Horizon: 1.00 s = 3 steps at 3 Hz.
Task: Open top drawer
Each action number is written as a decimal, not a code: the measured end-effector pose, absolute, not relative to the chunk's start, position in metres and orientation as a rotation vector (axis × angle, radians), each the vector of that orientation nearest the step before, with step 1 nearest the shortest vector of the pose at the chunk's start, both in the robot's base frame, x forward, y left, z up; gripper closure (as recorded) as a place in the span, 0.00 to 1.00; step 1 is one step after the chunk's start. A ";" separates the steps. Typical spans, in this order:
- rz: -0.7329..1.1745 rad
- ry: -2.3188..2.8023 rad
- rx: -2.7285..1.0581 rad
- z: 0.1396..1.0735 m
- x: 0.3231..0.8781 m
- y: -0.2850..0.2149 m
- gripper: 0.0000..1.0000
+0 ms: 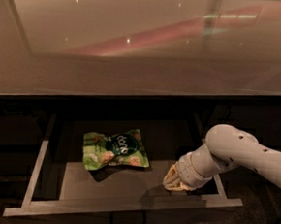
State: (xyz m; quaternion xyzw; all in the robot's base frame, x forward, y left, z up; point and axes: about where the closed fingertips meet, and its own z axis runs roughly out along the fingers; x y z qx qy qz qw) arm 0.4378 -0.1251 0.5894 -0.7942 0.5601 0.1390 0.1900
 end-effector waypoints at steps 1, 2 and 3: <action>0.391 1.574 -2.232 0.589 0.438 -0.125 0.11; 0.391 1.574 -2.232 0.589 0.438 -0.125 0.00; 0.391 1.574 -2.232 0.589 0.438 -0.125 0.00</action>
Offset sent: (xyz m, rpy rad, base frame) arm 0.0000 0.0000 0.0000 0.0000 0.0000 0.0000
